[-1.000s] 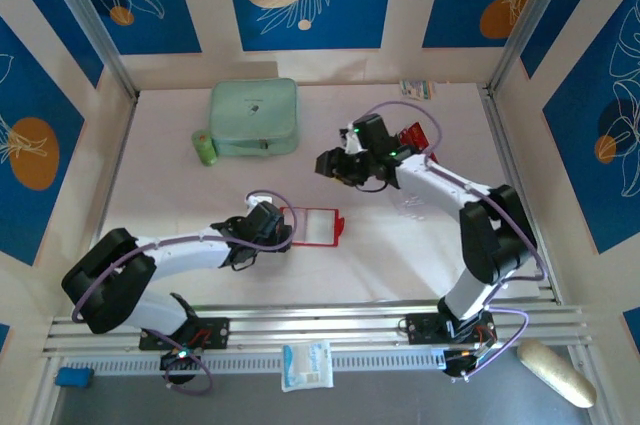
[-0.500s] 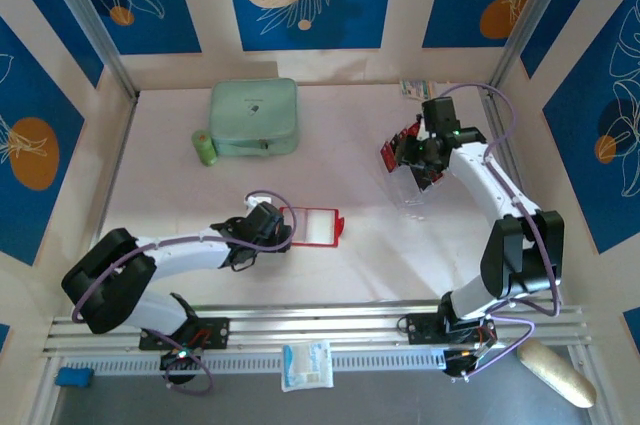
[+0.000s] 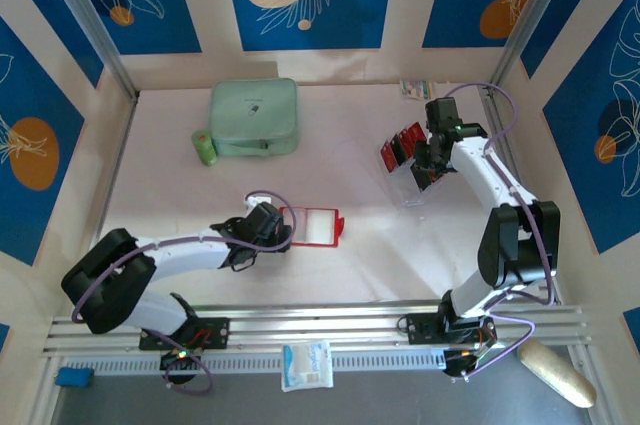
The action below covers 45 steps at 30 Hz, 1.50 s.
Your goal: Put the credit cards into the card holder
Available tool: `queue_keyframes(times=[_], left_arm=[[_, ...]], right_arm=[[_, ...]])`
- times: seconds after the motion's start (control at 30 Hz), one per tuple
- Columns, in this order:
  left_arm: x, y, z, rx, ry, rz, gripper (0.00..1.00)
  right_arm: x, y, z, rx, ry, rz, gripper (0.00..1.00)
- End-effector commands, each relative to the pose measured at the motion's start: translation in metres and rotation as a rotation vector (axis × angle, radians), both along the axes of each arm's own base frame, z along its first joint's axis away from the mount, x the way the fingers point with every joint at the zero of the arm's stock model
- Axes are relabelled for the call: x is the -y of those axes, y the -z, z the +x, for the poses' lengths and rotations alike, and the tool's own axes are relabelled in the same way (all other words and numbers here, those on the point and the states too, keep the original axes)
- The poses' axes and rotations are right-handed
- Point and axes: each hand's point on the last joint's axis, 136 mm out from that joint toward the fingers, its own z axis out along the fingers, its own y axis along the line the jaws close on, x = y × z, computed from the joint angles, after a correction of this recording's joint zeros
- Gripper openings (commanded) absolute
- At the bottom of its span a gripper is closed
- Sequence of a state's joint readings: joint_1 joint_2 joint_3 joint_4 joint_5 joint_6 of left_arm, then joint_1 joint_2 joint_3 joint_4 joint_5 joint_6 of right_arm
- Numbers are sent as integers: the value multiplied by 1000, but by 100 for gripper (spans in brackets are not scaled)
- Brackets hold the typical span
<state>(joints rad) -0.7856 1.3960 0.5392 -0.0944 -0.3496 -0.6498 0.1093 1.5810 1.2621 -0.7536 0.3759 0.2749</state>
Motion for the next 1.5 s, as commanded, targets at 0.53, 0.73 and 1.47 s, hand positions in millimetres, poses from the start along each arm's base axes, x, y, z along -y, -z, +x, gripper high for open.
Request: queue_keyframes(times=[0.53, 0.73, 1.47], left_arm=[[-7, 0, 1, 10, -27, 5, 99], [-7, -1, 2, 14, -29, 4, 99], [3, -35, 11, 63, -6, -32, 99]], right_arm=[[-8, 16, 8, -54, -38, -27, 17], [-14, 18, 6, -57, -62, 2, 5], [-63, -57, -10, 83, -180, 118, 0]])
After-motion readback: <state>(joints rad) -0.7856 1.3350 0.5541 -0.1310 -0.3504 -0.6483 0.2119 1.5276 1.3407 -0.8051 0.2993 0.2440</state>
